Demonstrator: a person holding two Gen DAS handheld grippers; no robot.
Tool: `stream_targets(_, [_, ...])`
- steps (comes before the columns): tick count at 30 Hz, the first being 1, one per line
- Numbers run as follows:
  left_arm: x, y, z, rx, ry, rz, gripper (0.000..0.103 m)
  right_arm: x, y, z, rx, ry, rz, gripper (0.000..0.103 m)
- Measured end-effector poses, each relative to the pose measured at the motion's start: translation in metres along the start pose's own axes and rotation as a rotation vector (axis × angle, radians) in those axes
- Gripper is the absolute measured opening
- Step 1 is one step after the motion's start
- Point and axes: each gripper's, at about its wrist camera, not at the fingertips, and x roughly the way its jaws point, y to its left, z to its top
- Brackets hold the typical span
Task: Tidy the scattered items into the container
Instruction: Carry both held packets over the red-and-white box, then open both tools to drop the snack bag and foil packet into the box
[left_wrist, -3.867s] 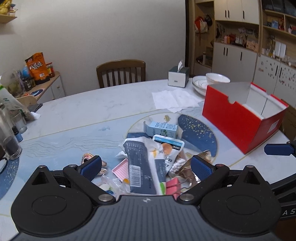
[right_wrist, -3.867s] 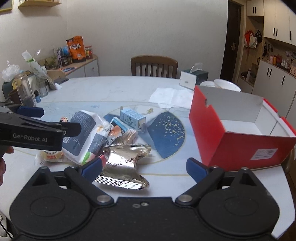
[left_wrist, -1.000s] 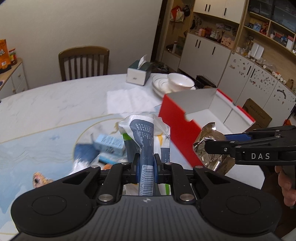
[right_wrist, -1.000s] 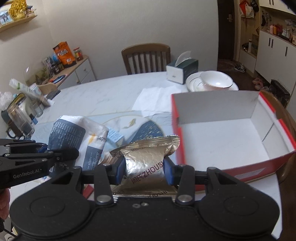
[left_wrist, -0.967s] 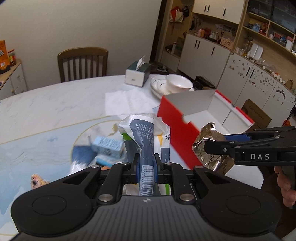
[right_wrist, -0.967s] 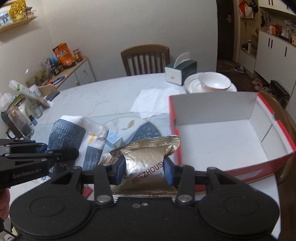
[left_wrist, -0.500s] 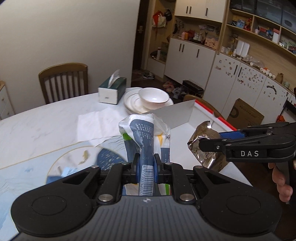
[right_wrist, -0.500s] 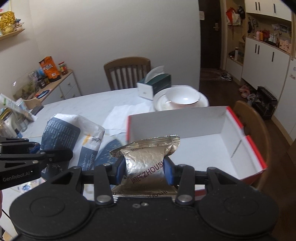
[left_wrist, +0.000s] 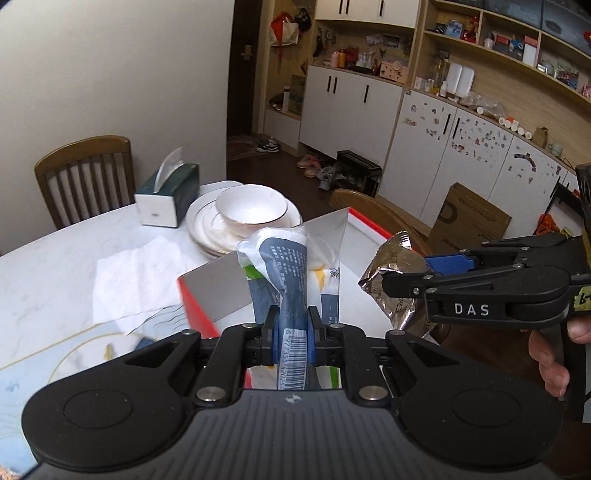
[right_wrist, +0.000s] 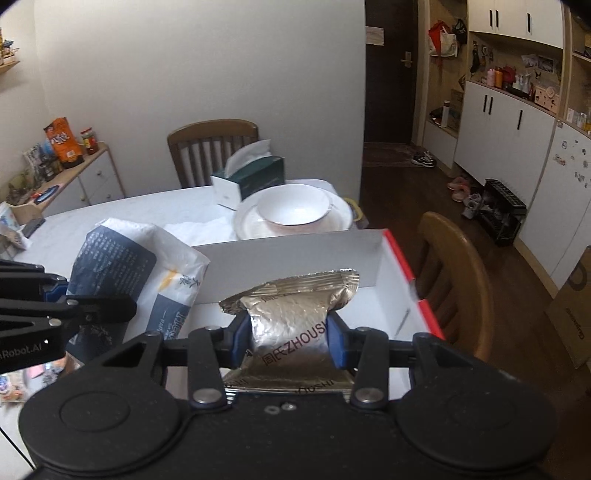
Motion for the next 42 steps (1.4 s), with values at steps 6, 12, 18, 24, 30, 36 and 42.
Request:
stream_targets(6, [0.035, -0.010, 0.009, 0.025, 0.033, -0.002, 0.013, 0.024, -0.013, 0.000, -0.028, 0.021, -0.007, 0.042])
stream_targets(12, [0.078, -0.017, 0.010, 0.032, 0.115, -0.008, 0.013, 0.056, -0.023, -0.008, -0.060, 0.069, -0.009, 0.042])
stream_targets(18, [0.112, -0.023, 0.002, 0.073, 0.190, 0.024, 0.013, 0.081, -0.032, -0.020, -0.065, 0.146, 0.004, 0.042])
stream_targets(24, [0.136, -0.024, -0.007, 0.090, 0.256, 0.037, 0.013, 0.103, -0.040, -0.026, -0.048, 0.226, -0.004, 0.042])
stream_targets(30, [0.153, -0.021, -0.012, 0.068, 0.329, 0.029, 0.013, 0.114, -0.040, -0.032, -0.058, 0.274, -0.010, 0.042])
stream_targets(36, [0.161, -0.018, -0.015, 0.045, 0.363, 0.030, 0.013, 0.117, -0.043, -0.034, -0.058, 0.279, -0.015, 0.042])
stream_targets(42, [0.166, -0.015, -0.015, 0.038, 0.384, 0.021, 0.013, 0.119, -0.045, -0.033, -0.054, 0.282, -0.013, 0.042])
